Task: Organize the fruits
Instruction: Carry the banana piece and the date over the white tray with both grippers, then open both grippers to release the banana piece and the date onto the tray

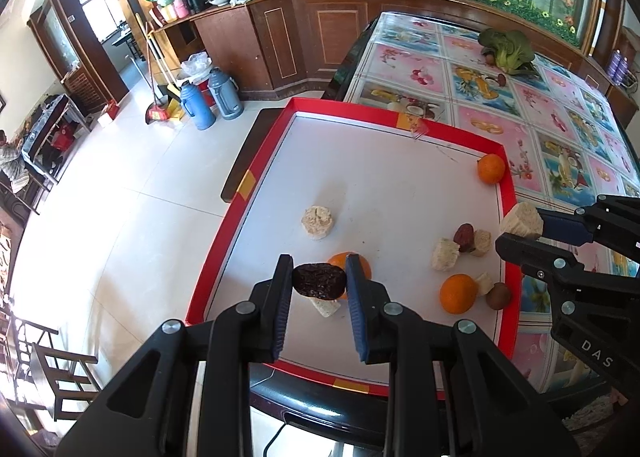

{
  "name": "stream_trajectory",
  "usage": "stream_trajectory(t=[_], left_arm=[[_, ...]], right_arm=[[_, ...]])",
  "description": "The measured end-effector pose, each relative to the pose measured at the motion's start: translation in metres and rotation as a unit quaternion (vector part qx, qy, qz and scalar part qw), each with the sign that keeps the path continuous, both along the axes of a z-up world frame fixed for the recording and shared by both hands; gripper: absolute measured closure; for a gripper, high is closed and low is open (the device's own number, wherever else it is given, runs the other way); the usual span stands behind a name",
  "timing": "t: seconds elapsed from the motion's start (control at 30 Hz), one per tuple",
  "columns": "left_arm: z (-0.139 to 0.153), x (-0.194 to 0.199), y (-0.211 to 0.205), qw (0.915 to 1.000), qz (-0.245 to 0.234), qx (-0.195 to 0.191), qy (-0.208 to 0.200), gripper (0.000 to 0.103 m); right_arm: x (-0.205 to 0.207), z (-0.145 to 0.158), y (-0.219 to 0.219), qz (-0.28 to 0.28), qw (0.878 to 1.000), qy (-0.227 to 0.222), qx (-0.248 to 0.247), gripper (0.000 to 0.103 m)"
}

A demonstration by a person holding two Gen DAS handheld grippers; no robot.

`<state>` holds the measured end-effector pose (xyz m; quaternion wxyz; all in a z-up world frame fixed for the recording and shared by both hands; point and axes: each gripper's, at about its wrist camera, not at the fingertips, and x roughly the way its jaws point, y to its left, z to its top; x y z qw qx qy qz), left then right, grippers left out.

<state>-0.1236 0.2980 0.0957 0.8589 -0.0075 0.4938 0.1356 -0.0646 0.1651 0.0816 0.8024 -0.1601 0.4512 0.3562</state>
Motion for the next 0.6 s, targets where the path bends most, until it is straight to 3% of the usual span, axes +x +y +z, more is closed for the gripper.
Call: stream_trajectory(t=[0.23,0.6], left_arm=[[-0.006,0.008,-0.001,1.0000,0.003,0.006,0.003,0.075],[-0.029,0.021,-0.001,0.9995,0.010,0.008,0.027,0.075]], right_arm=[[0.017,-0.006,0.023,0.013,1.000,0.006,-0.024,0.078],[0.025,-0.024,0.026,-0.027,0.998,0.047,-0.021,0.078]])
